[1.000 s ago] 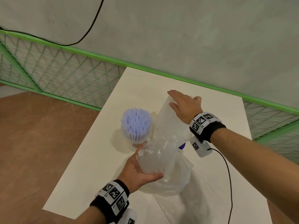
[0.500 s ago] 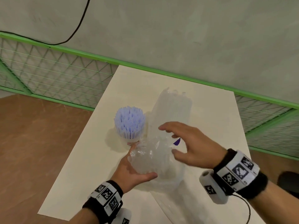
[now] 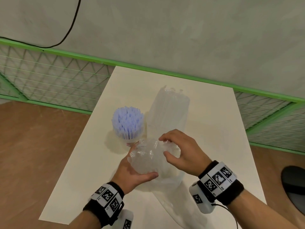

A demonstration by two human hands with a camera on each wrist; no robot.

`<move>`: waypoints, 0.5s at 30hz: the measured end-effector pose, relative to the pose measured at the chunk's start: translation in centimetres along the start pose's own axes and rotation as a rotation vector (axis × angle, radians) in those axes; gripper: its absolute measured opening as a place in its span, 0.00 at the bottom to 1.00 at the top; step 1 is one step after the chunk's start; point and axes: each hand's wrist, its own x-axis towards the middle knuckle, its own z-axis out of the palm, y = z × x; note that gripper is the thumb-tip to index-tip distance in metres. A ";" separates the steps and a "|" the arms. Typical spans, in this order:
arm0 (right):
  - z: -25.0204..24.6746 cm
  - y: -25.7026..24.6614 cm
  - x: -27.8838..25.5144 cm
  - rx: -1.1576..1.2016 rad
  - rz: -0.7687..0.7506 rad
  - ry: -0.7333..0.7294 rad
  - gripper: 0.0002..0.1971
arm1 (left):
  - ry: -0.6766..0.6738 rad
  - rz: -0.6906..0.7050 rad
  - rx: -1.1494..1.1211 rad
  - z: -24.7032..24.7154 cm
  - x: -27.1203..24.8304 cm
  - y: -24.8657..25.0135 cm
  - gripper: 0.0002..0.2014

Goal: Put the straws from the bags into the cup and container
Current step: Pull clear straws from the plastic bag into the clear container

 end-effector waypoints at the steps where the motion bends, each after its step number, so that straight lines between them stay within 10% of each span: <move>1: 0.2 0.0 -0.1 0.010 0.006 0.028 0.16 | 0.006 -0.003 0.002 0.0 0.0 0.0 0.40; 15: 2.7 -0.1 -1.4 0.052 0.019 0.158 0.09 | 0.044 -0.067 -0.029 -0.2 0.0 -0.4 0.37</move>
